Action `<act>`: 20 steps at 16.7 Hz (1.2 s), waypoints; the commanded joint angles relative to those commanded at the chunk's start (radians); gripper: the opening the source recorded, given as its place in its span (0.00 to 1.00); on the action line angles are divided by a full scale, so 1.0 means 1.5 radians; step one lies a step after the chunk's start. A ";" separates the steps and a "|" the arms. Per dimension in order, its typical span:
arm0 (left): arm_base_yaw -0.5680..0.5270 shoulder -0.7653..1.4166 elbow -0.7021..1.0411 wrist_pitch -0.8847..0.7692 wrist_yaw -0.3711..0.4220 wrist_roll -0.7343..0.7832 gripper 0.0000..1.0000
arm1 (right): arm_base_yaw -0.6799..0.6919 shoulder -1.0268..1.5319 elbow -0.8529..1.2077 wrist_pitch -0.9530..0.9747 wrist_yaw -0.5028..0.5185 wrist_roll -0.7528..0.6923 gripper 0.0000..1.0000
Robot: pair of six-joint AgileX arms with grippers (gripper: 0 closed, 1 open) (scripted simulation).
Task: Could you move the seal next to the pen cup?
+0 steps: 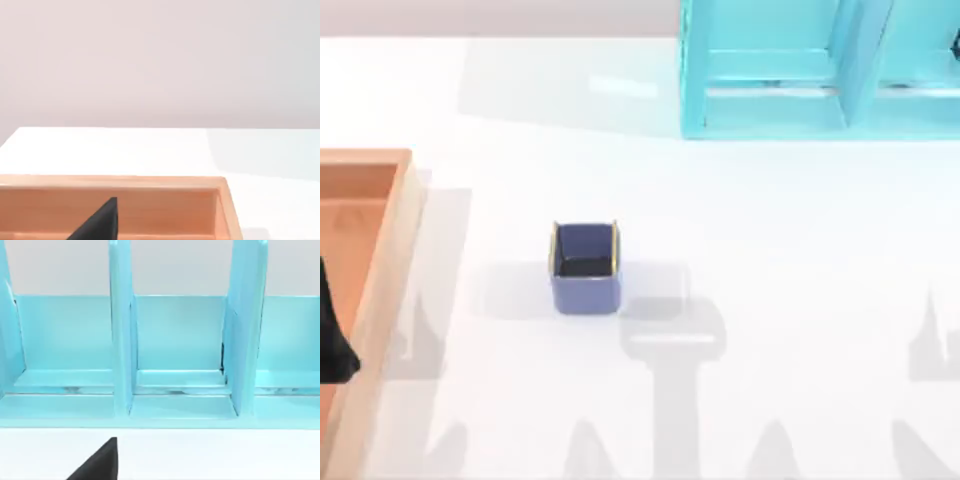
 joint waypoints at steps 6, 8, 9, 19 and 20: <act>0.000 0.000 0.000 0.000 0.000 0.000 1.00 | -0.010 0.072 0.072 -0.071 -0.001 -0.009 1.00; 0.000 0.000 0.000 0.000 0.000 0.000 1.00 | -0.020 0.151 0.146 -0.143 -0.001 -0.018 1.00; 0.000 0.000 0.000 0.000 0.000 0.000 1.00 | -0.026 0.201 0.189 -0.185 -0.001 -0.024 1.00; 0.000 0.000 0.000 0.000 0.000 0.000 1.00 | -0.092 0.831 0.651 -0.674 0.006 -0.088 1.00; 0.000 0.000 0.000 0.000 0.000 0.000 1.00 | -0.097 0.878 0.689 -0.712 0.006 -0.093 1.00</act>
